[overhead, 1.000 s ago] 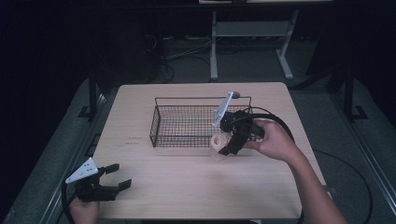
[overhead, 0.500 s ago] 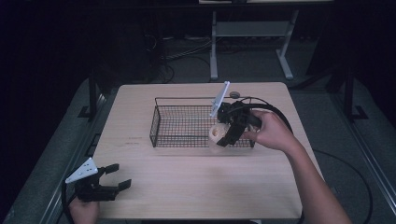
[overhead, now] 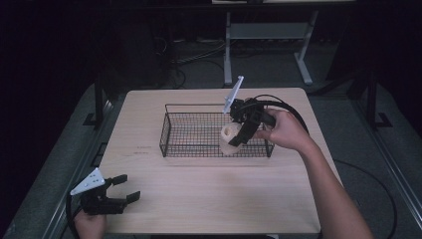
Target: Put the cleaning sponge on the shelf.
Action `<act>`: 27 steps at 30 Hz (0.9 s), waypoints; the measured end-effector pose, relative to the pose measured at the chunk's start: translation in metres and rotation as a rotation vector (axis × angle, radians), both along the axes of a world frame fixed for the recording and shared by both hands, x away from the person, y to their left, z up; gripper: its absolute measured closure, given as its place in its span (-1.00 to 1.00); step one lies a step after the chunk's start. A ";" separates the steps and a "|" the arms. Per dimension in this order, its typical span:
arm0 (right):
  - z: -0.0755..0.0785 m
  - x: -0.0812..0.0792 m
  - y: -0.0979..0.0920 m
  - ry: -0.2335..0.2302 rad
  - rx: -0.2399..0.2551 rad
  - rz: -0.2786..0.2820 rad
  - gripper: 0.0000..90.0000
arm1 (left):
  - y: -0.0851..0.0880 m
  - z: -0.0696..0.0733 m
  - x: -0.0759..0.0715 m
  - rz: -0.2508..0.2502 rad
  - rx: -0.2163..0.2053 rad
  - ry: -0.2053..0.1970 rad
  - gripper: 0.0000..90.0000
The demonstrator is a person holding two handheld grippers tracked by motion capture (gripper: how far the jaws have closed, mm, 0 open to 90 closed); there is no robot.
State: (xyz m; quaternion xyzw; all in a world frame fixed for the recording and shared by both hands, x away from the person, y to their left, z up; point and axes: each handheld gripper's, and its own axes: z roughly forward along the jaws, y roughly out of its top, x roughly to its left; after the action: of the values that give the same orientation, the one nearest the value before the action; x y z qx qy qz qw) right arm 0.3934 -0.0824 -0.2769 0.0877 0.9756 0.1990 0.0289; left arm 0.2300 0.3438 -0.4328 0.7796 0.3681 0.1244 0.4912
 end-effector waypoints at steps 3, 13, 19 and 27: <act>-0.001 0.004 0.001 0.003 -0.014 0.000 -0.36 | 0.000 0.000 0.000 0.000 0.000 0.000 -0.70; 0.001 0.021 0.004 0.010 -0.014 -0.026 -0.36 | 0.000 0.000 0.000 -0.002 -0.002 0.000 -0.70; 0.002 0.033 0.004 0.015 -0.031 -0.039 -0.36 | -0.001 0.000 0.000 -0.006 -0.001 0.000 -0.70; -0.004 0.049 0.000 0.025 -0.007 -0.077 -0.36 | -0.001 0.000 0.000 -0.005 -0.004 -0.001 -0.70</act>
State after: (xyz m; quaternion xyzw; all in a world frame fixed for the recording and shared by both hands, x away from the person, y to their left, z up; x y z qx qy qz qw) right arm 0.4422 -0.0827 -0.2806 0.1275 0.9725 0.1932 0.0248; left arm 0.2304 0.3432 -0.4326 0.7793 0.3663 0.1229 0.4933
